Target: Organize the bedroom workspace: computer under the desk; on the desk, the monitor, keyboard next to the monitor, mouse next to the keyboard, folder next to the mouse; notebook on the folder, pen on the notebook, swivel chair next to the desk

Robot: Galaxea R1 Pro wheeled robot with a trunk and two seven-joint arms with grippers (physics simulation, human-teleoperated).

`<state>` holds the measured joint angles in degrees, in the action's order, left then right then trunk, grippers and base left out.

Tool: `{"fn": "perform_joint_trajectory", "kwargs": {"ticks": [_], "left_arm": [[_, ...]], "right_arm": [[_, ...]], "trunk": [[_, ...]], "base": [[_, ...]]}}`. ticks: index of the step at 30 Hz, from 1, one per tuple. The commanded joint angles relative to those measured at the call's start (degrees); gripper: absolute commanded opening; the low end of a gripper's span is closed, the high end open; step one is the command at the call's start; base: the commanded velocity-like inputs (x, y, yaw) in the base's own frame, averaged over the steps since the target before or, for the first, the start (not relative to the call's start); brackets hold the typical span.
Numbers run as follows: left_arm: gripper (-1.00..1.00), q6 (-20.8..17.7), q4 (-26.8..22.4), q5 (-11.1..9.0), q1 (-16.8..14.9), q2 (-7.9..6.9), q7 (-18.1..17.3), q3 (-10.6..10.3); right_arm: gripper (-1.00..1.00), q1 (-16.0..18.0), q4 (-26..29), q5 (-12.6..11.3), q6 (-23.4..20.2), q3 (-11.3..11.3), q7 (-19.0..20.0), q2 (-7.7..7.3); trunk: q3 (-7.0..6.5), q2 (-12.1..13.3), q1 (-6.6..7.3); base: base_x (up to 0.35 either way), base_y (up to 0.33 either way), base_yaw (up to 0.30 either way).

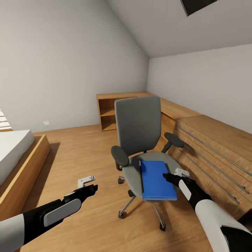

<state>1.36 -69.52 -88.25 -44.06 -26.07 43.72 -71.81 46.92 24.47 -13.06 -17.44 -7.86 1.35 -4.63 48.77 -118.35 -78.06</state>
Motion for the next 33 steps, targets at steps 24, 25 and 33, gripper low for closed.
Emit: {"fn": "perform_joint_trajectory", "kwargs": {"ticks": [24,25,33], "left_arm": [[1.0,0.06,0.0,-0.34,-0.08,-0.04,0.25,-0.25],[1.0,0.08,0.0,-0.34,-0.09,-0.02,0.27,-0.25],[1.0,0.13,0.0,-0.32,-0.11,-0.02,0.39,-0.26]], "right_arm": [[1.0,0.02,0.51,-0.21,-0.23,-0.36,0.31,0.04],[1.0,0.02,0.52,-0.21,-0.23,-0.35,0.31,0.03],[1.0,0.02,1.41,-0.24,-0.23,-0.34,0.25,0.09]], "trunk": [[-2.82,6.4,3.53],[-2.82,6.4,3.53],[-2.82,6.4,3.53]], "base": [[0.0,0.0,0.0],[0.0,0.0,0.0],[0.0,0.0,0.0]]}}
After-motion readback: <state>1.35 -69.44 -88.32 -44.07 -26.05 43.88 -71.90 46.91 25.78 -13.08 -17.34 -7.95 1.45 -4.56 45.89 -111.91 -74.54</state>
